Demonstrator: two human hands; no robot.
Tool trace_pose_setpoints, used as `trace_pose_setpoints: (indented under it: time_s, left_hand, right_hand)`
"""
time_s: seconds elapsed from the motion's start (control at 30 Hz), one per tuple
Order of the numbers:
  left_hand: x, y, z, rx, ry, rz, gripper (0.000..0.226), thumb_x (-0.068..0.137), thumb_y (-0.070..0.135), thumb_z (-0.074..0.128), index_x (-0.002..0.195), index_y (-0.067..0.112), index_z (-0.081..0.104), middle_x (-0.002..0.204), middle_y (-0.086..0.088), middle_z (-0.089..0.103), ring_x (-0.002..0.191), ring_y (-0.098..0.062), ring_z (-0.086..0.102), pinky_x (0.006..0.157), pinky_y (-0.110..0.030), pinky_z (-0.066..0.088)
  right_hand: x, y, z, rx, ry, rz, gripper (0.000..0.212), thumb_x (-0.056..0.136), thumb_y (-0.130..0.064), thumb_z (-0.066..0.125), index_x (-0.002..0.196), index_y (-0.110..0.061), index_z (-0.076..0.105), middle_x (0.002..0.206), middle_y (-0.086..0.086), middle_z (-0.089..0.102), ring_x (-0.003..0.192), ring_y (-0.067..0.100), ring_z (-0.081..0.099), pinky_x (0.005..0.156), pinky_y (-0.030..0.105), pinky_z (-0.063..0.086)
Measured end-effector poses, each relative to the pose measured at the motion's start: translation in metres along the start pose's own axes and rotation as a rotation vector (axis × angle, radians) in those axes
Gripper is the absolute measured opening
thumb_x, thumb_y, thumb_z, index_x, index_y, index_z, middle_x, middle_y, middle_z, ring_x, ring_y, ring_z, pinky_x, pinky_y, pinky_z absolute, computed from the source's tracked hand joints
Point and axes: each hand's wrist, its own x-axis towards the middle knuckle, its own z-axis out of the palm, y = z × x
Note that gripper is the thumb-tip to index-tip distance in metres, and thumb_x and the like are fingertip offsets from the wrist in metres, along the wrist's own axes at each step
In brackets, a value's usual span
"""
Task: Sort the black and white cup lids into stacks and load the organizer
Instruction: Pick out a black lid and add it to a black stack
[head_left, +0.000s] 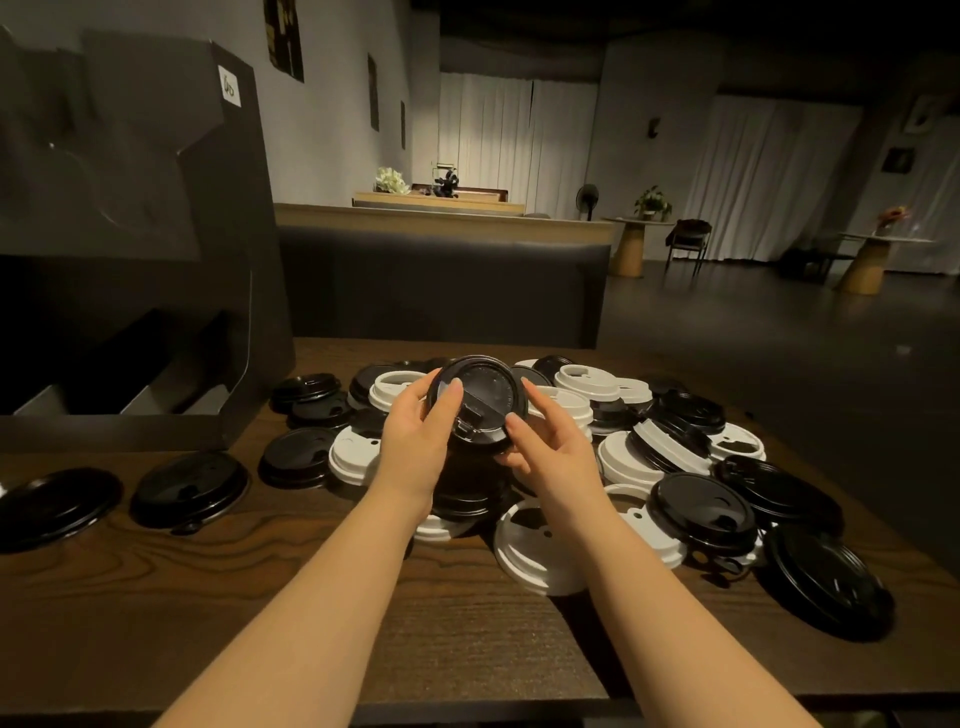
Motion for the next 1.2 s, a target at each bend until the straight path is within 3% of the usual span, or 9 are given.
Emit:
trace_pose_setpoints:
  time_s: [0.13,0.27,0.37,0.57,0.7,0.9,0.97,1.07,1.2]
  left_hand:
    - [0.0035,-0.0013,-0.0044,-0.023,-0.007,-0.027,0.071,0.068,0.052,0.069,0.127,0.015,0.057,0.114,-0.006,0.07,0.111,-0.024,0.063,0.1,-0.051,0.047]
    - [0.0053,-0.0034,-0.0042,-0.074,-0.021,-0.064,0.048,0.09,0.025,0.064,0.134,0.013,0.049,0.114,-0.007,0.069,0.11,-0.022,0.065,0.1,-0.048,0.048]
    - [0.0052,-0.0037,-0.0039,-0.13,-0.035,-0.08,0.045,0.091,0.019,0.062,0.133,0.011,0.048,0.11,-0.008,0.07,0.102,-0.02,0.068,0.092,-0.039,0.053]
    - [0.0071,-0.0062,-0.0037,-0.099,-0.029,-0.087,0.046,0.086,0.035,0.064,0.128,0.019,0.059,0.12,-0.003,0.067,0.118,-0.021,0.058,0.105,-0.046,0.043]
    - [0.0083,-0.0071,-0.0037,-0.06,-0.043,-0.073,0.047,0.085,0.039,0.062,0.128,0.021,0.059,0.123,-0.001,0.065,0.122,-0.021,0.055,0.106,-0.048,0.042]
    - [0.0074,-0.0057,-0.0032,-0.093,-0.062,-0.071,0.058,0.083,0.036,0.069,0.135,0.02,0.052,0.125,-0.002,0.064,0.121,-0.021,0.057,0.105,-0.047,0.044]
    - [0.007,-0.0064,-0.0037,-0.059,-0.108,-0.079,0.063,0.077,0.037,0.073,0.134,0.021,0.053,0.125,-0.003,0.064,0.12,-0.021,0.058,0.103,-0.048,0.046]
    - [0.0072,-0.0079,-0.0041,-0.031,-0.122,-0.06,0.03,0.091,0.022,0.062,0.121,0.024,0.061,0.118,-0.001,0.068,0.114,-0.018,0.061,0.101,-0.045,0.048]
    - [0.0063,-0.007,-0.0044,-0.018,-0.13,-0.046,0.045,0.09,0.026,0.062,0.134,0.021,0.054,0.125,-0.001,0.064,0.121,-0.02,0.057,0.104,-0.048,0.045]
  right_hand:
    - [0.0005,-0.0022,0.0003,0.063,0.052,0.011,0.032,0.093,-0.01,0.057,0.123,-0.018,0.053,0.079,0.003,0.065,0.057,0.007,0.053,0.054,0.015,0.048]
    - [0.0022,-0.0036,-0.0004,0.051,0.0,0.034,0.043,0.092,-0.016,0.058,0.132,-0.03,0.047,0.108,0.006,0.068,0.075,0.009,0.064,0.063,0.019,0.052]
    - [0.0022,-0.0011,-0.0004,0.023,-0.047,0.024,0.053,0.092,-0.01,0.057,0.138,-0.032,0.042,0.112,0.007,0.067,0.095,0.018,0.067,0.068,0.023,0.053]
    - [0.0025,-0.0029,-0.002,0.047,-0.001,0.056,0.043,0.094,-0.011,0.055,0.134,-0.024,0.046,0.069,-0.005,0.061,0.051,0.003,0.051,0.052,0.015,0.047]
    - [0.0021,-0.003,-0.0006,0.053,0.006,0.045,0.041,0.092,-0.012,0.058,0.13,-0.024,0.048,0.097,0.002,0.065,0.065,0.003,0.062,0.061,0.018,0.051]
    - [0.0005,-0.0017,-0.001,0.055,0.027,0.013,0.045,0.092,-0.005,0.056,0.131,-0.024,0.045,0.111,0.004,0.065,0.098,0.015,0.066,0.072,0.023,0.057]
    - [0.0001,-0.0014,-0.0018,0.065,0.053,0.008,0.043,0.092,-0.006,0.056,0.129,-0.026,0.046,0.114,0.007,0.064,0.099,0.018,0.065,0.071,0.023,0.057]
    - [0.001,-0.0017,-0.0022,0.071,0.073,0.006,0.04,0.091,-0.008,0.058,0.122,-0.03,0.048,0.113,0.009,0.065,0.096,0.02,0.065,0.067,0.021,0.054]
    - [0.0033,-0.0013,-0.0045,0.118,0.057,0.042,0.038,0.092,-0.009,0.057,0.122,-0.031,0.05,0.096,0.003,0.066,0.089,0.015,0.066,0.069,0.022,0.056]
